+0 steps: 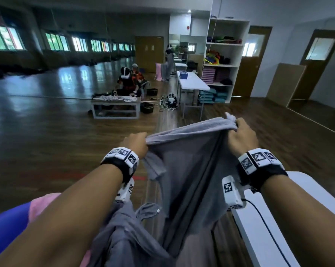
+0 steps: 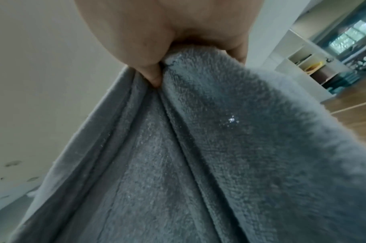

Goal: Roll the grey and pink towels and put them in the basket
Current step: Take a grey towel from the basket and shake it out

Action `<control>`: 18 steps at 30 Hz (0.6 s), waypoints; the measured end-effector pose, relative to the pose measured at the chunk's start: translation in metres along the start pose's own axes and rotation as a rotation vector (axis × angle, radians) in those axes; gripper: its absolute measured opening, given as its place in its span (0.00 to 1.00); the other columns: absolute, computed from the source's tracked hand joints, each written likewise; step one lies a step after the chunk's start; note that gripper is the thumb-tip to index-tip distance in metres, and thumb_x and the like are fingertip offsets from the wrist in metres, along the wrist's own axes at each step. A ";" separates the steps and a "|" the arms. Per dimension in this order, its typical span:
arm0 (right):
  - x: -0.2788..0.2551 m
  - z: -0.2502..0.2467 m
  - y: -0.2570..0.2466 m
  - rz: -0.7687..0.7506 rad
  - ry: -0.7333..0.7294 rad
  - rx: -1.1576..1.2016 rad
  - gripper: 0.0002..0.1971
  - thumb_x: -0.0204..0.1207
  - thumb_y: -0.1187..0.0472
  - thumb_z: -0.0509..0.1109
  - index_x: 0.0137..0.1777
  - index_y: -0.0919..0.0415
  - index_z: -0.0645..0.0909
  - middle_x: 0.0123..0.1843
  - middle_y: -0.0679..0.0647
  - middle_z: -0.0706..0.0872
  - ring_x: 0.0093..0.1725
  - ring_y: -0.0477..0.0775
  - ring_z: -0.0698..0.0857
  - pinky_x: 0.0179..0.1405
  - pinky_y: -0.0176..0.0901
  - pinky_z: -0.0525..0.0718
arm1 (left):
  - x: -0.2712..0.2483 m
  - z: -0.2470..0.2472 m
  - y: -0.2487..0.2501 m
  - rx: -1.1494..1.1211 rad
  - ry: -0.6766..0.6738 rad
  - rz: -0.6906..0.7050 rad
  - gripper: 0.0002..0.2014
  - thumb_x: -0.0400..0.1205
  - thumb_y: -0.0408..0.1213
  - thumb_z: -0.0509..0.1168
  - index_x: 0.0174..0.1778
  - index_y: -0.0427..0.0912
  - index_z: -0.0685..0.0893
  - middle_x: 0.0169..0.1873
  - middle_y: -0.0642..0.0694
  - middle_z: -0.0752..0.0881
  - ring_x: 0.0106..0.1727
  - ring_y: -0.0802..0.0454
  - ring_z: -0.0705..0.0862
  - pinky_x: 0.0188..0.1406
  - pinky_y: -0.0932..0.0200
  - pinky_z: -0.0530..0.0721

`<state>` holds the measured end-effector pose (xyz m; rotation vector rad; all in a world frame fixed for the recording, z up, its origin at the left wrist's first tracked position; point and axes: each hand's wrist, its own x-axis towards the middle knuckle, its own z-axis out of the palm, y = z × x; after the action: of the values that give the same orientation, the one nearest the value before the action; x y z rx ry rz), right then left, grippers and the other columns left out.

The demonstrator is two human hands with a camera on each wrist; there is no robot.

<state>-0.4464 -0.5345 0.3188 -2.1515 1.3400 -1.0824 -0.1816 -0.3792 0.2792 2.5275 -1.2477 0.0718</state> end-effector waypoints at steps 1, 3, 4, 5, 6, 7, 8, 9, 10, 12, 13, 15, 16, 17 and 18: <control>0.002 -0.002 0.008 0.027 -0.001 -0.012 0.08 0.76 0.57 0.57 0.53 0.47 0.73 0.58 0.61 0.85 0.51 0.69 0.82 0.45 0.48 0.72 | 0.004 0.001 0.000 -0.038 -0.002 -0.040 0.12 0.79 0.36 0.62 0.56 0.52 0.83 0.58 0.36 0.86 0.58 0.31 0.84 0.54 0.46 0.81; 0.009 -0.001 0.021 0.057 -0.005 -0.028 0.03 0.76 0.55 0.57 0.47 0.49 0.70 0.53 0.60 0.84 0.43 0.65 0.78 0.42 0.49 0.72 | 0.014 0.001 0.004 -0.140 0.017 -0.104 0.14 0.79 0.33 0.61 0.56 0.50 0.86 0.58 0.35 0.87 0.59 0.31 0.83 0.56 0.47 0.80; 0.013 0.000 0.027 0.071 -0.007 -0.037 0.02 0.76 0.54 0.57 0.46 0.50 0.70 0.50 0.59 0.83 0.41 0.63 0.76 0.41 0.49 0.72 | 0.020 -0.001 0.007 -0.208 0.033 -0.123 0.14 0.79 0.31 0.60 0.55 0.48 0.87 0.57 0.34 0.87 0.60 0.31 0.83 0.56 0.47 0.80; 0.017 0.002 0.032 0.089 -0.011 -0.052 0.04 0.76 0.52 0.58 0.45 0.51 0.70 0.46 0.57 0.82 0.40 0.62 0.75 0.40 0.49 0.71 | 0.027 -0.004 0.011 -0.274 0.051 -0.124 0.14 0.80 0.30 0.59 0.54 0.45 0.88 0.57 0.33 0.87 0.59 0.31 0.83 0.56 0.47 0.80; 0.022 0.003 0.036 0.104 -0.020 -0.076 0.06 0.76 0.51 0.59 0.45 0.52 0.70 0.43 0.55 0.80 0.38 0.62 0.74 0.38 0.49 0.71 | 0.034 -0.007 0.015 -0.328 0.068 -0.101 0.13 0.81 0.29 0.59 0.54 0.41 0.88 0.56 0.32 0.87 0.59 0.30 0.83 0.55 0.47 0.79; 0.026 0.005 0.038 0.110 -0.036 -0.110 0.07 0.76 0.50 0.60 0.44 0.53 0.70 0.40 0.54 0.79 0.37 0.61 0.74 0.37 0.48 0.70 | 0.041 -0.012 0.020 -0.365 0.081 -0.059 0.12 0.82 0.28 0.59 0.53 0.36 0.87 0.55 0.30 0.87 0.58 0.30 0.83 0.53 0.48 0.79; 0.029 0.008 0.039 0.103 -0.055 -0.152 0.08 0.75 0.50 0.61 0.44 0.53 0.70 0.38 0.53 0.79 0.36 0.61 0.75 0.36 0.48 0.71 | 0.049 -0.018 0.026 -0.393 0.092 -0.004 0.12 0.82 0.27 0.58 0.51 0.32 0.87 0.54 0.29 0.87 0.56 0.31 0.83 0.51 0.48 0.79; 0.033 0.011 0.040 0.086 -0.071 -0.190 0.08 0.74 0.49 0.62 0.44 0.53 0.71 0.37 0.52 0.79 0.37 0.60 0.76 0.36 0.47 0.72 | 0.056 -0.025 0.034 -0.419 0.097 0.062 0.11 0.81 0.26 0.59 0.50 0.29 0.87 0.51 0.28 0.87 0.55 0.32 0.84 0.49 0.49 0.79; 0.038 0.015 0.039 0.059 -0.077 -0.215 0.07 0.72 0.49 0.63 0.43 0.52 0.71 0.37 0.52 0.80 0.38 0.60 0.78 0.36 0.47 0.73 | 0.064 -0.032 0.042 -0.444 0.094 0.135 0.11 0.79 0.24 0.59 0.48 0.28 0.87 0.49 0.29 0.87 0.53 0.33 0.84 0.49 0.49 0.79; 0.049 0.025 0.034 -0.003 -0.077 -0.232 0.04 0.71 0.52 0.63 0.40 0.51 0.75 0.38 0.51 0.83 0.39 0.60 0.79 0.37 0.48 0.77 | 0.080 -0.047 0.057 -0.475 0.069 0.267 0.11 0.77 0.24 0.60 0.47 0.30 0.88 0.46 0.34 0.89 0.51 0.39 0.85 0.49 0.50 0.81; 0.057 0.030 0.030 -0.035 -0.079 -0.238 0.05 0.72 0.54 0.63 0.38 0.52 0.77 0.38 0.52 0.84 0.40 0.61 0.80 0.38 0.49 0.78 | 0.089 -0.056 0.063 -0.474 0.048 0.316 0.10 0.77 0.26 0.61 0.46 0.34 0.88 0.45 0.38 0.89 0.50 0.42 0.84 0.47 0.52 0.81; 0.074 0.040 0.021 -0.082 -0.069 -0.268 0.08 0.75 0.56 0.63 0.36 0.53 0.78 0.41 0.55 0.82 0.44 0.65 0.81 0.41 0.51 0.80 | 0.111 -0.070 0.072 -0.420 0.003 0.397 0.08 0.78 0.29 0.64 0.44 0.40 0.88 0.42 0.45 0.88 0.46 0.48 0.84 0.40 0.58 0.78; 0.083 0.043 0.017 -0.086 -0.053 -0.277 0.08 0.76 0.55 0.62 0.38 0.53 0.79 0.43 0.57 0.81 0.47 0.66 0.81 0.45 0.53 0.81 | 0.121 -0.075 0.073 -0.378 -0.018 0.421 0.07 0.78 0.31 0.64 0.43 0.43 0.87 0.40 0.47 0.87 0.44 0.50 0.83 0.36 0.60 0.76; 0.092 0.046 0.014 -0.080 -0.037 -0.267 0.08 0.77 0.55 0.61 0.41 0.54 0.81 0.47 0.60 0.80 0.49 0.67 0.81 0.48 0.56 0.82 | 0.132 -0.080 0.071 -0.340 -0.037 0.432 0.06 0.78 0.32 0.65 0.42 0.45 0.87 0.39 0.48 0.87 0.43 0.50 0.83 0.33 0.61 0.75; 0.102 0.049 0.013 -0.072 -0.025 -0.238 0.10 0.78 0.55 0.61 0.43 0.54 0.82 0.49 0.62 0.80 0.50 0.68 0.81 0.50 0.58 0.83 | 0.142 -0.083 0.066 -0.309 -0.047 0.434 0.05 0.78 0.33 0.65 0.41 0.45 0.87 0.39 0.48 0.87 0.42 0.50 0.83 0.31 0.61 0.75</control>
<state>-0.3911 -0.6336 0.3213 -2.3913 1.4544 -0.9605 -0.1381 -0.4997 0.4010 1.9781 -1.6637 -0.0766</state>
